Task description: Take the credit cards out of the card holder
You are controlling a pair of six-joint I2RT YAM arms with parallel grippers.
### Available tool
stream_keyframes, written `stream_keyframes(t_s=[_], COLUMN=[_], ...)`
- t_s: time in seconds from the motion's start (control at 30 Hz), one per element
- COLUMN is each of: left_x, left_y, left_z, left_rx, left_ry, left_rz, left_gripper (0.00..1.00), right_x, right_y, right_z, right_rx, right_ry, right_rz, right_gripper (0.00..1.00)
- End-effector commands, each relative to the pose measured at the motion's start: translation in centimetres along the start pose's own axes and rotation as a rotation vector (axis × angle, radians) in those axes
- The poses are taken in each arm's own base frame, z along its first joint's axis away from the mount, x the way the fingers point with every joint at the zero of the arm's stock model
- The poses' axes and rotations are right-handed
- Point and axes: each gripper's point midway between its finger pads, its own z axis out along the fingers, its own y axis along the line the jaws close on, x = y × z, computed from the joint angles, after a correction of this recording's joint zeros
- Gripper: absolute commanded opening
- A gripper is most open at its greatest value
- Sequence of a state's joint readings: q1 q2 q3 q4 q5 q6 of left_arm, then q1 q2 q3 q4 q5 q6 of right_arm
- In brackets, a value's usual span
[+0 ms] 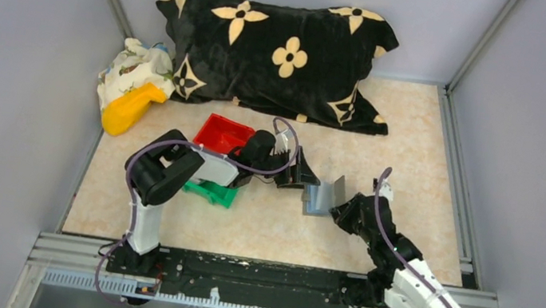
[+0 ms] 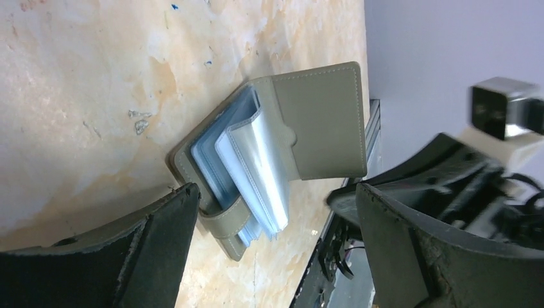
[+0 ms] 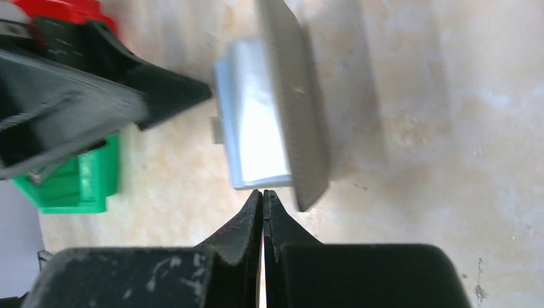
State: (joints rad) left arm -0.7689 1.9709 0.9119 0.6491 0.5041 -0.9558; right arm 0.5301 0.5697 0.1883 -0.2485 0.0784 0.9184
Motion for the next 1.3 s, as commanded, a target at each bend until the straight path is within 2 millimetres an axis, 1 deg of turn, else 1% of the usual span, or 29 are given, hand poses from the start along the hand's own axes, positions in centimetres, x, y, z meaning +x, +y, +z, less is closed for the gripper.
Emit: stream_keyframes(t_s=[0.0,0.1,0.13,0.2,0.27,0.4,0.57,0.77,0.87,0.97,1.1,1.13,1.23,1.27], left_x=[-0.3,-0.2,-0.2,-0.2,-0.1,0.4,1.7,2.4,2.5,2.5,2.7,2.6,2.6,2.6], left_y=[-1.2,-2.2,-2.5,-3.1,-3.6,-4.6,-4.2,-3.8,-3.7,-3.7,-4.0,-4.1,-4.2,-4.2], left_z=[-1.0,-2.2,-2.5,-3.0,-3.1,-2.8,-1.8,-1.2,-1.3,-1.2,-1.2,-1.2,-1.3,-1.4], left_rx=[-0.005,-0.002,-0.001,0.001,0.008,0.021,0.026,0.037,0.036,0.036,0.048,0.051,0.051,0.051], left_ry=[-0.007,-0.021,-0.025,-0.026,-0.021,-0.013,0.018,0.044,0.046,0.046,0.054,0.053,0.052,0.051], left_rz=[0.043,0.057,0.061,0.069,0.076,0.091,0.079,0.063,0.064,0.063,0.063,0.064,0.067,0.069], left_gripper=[0.96,0.97,0.97,0.97,0.97,0.97,0.97,0.97,0.97,0.97,0.97,0.97,0.97,0.97], right_x=[-5.4,-7.8,-8.4,-8.9,-8.5,-7.6,-7.0,-7.0,-7.2,-7.5,-7.6,-7.6,-7.4,-7.3], right_y=[4.5,5.2,4.9,4.0,3.6,4.0,3.1,1.1,0.7,1.0,0.2,-0.1,-0.5,-0.6], right_z=[-3.1,-4.7,-5.0,-4.7,-3.6,-1.5,-0.2,-0.1,-0.5,-0.8,-0.7,-0.7,-0.5,-0.4], right_rx=[-0.072,-0.055,-0.024,0.039,0.066,0.051,0.084,0.145,0.149,0.140,0.186,0.198,0.210,0.212], right_ry=[-0.138,-0.218,-0.241,-0.250,-0.204,-0.144,-0.112,-0.109,-0.122,-0.132,-0.123,-0.124,-0.114,-0.109], right_rz=[-0.111,-0.140,-0.149,-0.174,-0.186,-0.207,-0.236,-0.237,-0.234,-0.242,-0.263,-0.264,-0.275,-0.276], right_gripper=[0.00,0.00,0.00,0.00,0.00,0.00,0.00,0.00,0.00,0.00,0.06,0.09,0.23,0.25])
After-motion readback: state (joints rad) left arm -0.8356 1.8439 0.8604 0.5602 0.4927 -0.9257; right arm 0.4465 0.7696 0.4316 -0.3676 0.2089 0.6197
